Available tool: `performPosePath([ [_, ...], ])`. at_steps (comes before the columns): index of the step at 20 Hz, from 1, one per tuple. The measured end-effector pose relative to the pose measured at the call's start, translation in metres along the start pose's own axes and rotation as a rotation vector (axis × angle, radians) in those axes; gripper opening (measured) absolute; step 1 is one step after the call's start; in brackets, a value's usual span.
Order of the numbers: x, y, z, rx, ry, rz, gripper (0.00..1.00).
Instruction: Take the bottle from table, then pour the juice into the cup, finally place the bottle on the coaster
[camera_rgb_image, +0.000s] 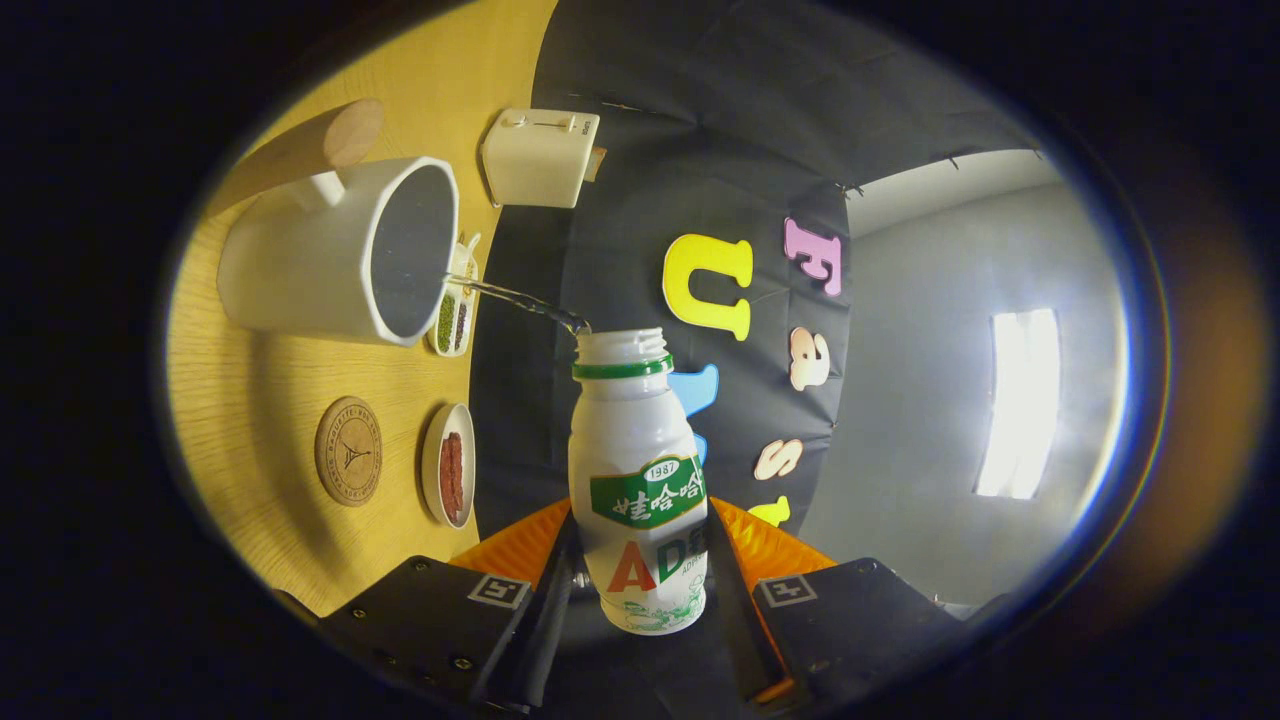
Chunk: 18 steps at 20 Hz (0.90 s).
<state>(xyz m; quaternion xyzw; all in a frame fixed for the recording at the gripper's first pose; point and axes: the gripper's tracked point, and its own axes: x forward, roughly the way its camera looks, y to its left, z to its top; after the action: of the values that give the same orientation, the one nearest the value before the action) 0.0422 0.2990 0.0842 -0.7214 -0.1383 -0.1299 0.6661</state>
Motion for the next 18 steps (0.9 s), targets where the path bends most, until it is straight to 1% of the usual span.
performPosePath([
  [18,0.0044,-0.0092,-0.0012,-0.051,-0.025,-0.055,0.68],
])
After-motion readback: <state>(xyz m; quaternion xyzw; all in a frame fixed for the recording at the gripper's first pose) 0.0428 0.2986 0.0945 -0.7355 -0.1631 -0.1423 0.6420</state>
